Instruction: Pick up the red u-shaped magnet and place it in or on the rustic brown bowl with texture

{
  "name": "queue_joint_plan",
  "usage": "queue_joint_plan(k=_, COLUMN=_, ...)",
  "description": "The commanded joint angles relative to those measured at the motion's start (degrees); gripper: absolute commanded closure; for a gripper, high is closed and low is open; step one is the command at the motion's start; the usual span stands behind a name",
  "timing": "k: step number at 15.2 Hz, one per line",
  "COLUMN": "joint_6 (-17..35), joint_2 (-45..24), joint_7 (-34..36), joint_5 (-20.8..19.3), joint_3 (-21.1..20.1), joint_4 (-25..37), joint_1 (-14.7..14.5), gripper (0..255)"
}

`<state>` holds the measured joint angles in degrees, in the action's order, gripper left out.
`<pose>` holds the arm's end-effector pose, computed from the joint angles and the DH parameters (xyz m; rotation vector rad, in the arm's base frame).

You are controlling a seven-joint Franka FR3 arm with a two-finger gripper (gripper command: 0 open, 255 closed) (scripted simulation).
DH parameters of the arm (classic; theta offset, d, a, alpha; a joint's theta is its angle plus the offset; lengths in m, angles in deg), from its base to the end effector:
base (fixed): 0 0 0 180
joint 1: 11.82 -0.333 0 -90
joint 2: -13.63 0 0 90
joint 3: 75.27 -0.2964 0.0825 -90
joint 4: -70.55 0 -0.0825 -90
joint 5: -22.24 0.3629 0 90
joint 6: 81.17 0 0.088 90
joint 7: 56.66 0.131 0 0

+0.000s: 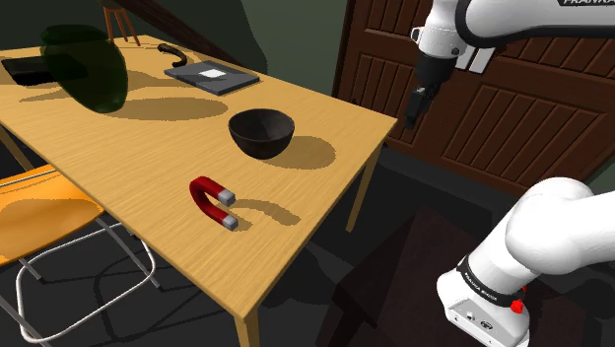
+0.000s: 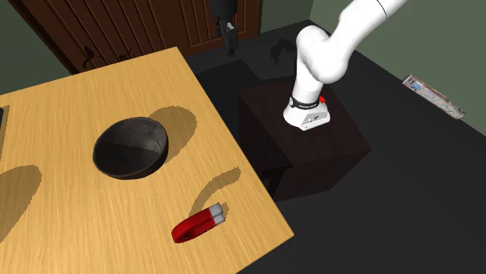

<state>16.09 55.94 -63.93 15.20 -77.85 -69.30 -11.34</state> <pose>0.3198 -0.0012 0.5116 2.9794 0.2503 -0.0200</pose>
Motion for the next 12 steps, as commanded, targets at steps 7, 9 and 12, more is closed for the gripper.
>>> queue_joint_plan(k=7, joint_6=3.0, joint_2=-6.3, joint_7=6.4, joint_5=4.7, joint_3=-5.8, joint_4=2.6, joint_1=-3.1, gripper=0)
queue_joint_plan(k=9, joint_6=4.0, joint_2=-8.7, joint_7=8.5, joint_5=5.9, joint_3=-7.7, joint_4=4.0, joint_1=-4.0, gripper=0)
queue_joint_plan(k=12, joint_6=5.5, joint_2=-12.7, joint_7=11.6, joint_5=7.5, joint_3=-10.5, joint_4=6.4, joint_1=-5.2, gripper=0)
